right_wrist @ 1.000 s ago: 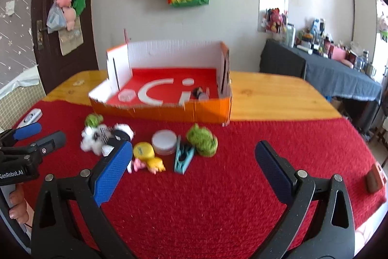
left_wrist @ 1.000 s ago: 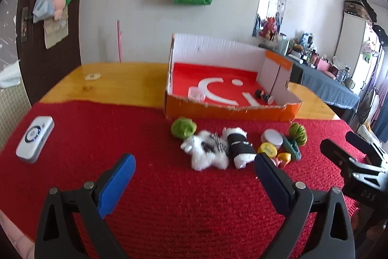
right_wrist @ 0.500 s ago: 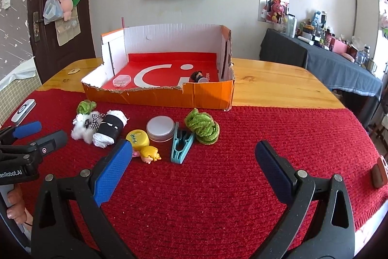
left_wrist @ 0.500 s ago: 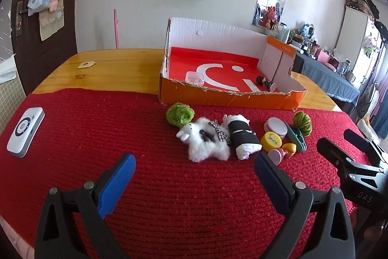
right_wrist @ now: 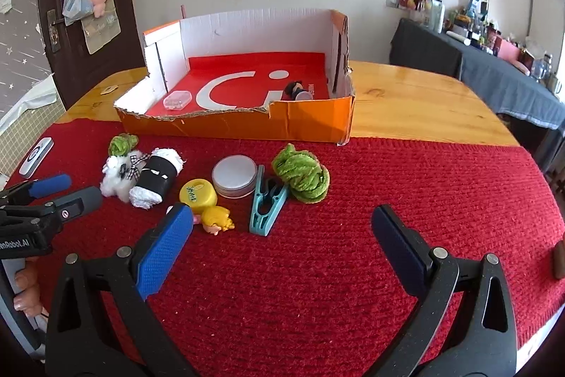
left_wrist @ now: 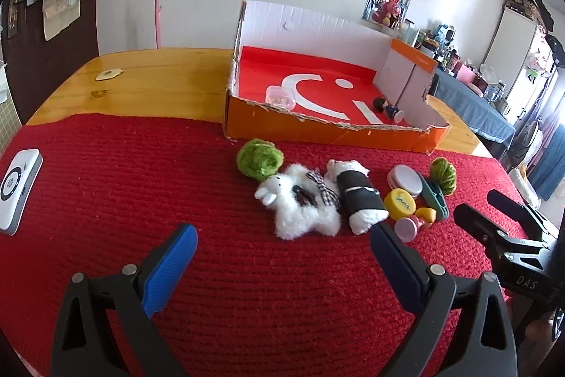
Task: Organize objects
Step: 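Grasp green yarn ball with right tool while left tool grasps white plush sheep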
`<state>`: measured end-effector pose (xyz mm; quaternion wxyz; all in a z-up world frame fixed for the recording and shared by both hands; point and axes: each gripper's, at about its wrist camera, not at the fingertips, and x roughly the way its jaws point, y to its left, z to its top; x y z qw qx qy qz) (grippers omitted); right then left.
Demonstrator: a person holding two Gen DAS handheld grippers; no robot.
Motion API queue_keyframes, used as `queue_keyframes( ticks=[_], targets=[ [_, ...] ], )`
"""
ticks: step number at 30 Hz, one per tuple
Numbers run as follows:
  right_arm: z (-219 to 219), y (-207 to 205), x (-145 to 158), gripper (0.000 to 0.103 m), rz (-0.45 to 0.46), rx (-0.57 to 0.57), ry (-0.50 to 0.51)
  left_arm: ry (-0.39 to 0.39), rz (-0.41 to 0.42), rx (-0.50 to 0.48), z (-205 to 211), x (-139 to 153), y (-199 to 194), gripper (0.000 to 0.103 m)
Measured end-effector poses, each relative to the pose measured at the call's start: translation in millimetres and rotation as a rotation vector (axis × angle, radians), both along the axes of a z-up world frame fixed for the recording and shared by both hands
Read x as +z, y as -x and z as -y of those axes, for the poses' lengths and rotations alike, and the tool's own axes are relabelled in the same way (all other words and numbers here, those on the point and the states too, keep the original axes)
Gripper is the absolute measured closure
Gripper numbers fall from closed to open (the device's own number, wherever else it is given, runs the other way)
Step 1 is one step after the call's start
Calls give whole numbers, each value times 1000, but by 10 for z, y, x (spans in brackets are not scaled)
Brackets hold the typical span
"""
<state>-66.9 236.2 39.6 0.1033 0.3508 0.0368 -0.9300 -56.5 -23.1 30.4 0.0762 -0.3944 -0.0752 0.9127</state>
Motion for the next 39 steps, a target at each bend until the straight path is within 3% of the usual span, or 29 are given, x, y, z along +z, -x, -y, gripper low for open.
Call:
queue_keyframes(
  ticks=[5, 14, 22, 27, 29, 33, 35, 36, 39],
  targets=[
    [-6, 151, -14, 0, 54, 17, -21, 14, 66, -42, -23, -53, 124, 3],
    [-83, 394, -28, 0, 106, -1, -95, 74, 113, -57, -61, -85, 315, 3],
    [-242, 649, -83, 0, 188, 24, -56, 88, 126, -83, -87, -119, 438, 3],
    [-314, 773, -120, 1, 214, 64, 9, 87, 123, -106, -106, -112, 478, 11],
    [-340, 797, -146, 15, 230, 95, 56, 78, 116, -112, -106, -109, 484, 14],
    [-356, 789, -176, 37, 235, 134, 124, 52, 101, -145, -132, -93, 472, 33],
    [-345, 763, -169, 66, 237, 175, 162, 42, 95, -160, -152, -85, 458, 41],
    [-335, 756, -167, 67, 242, 189, 180, 39, 95, -167, -160, -85, 451, 47],
    [-288, 710, -154, 67, 214, 192, 150, 31, 89, -170, -167, -80, 439, 50]
  ],
)
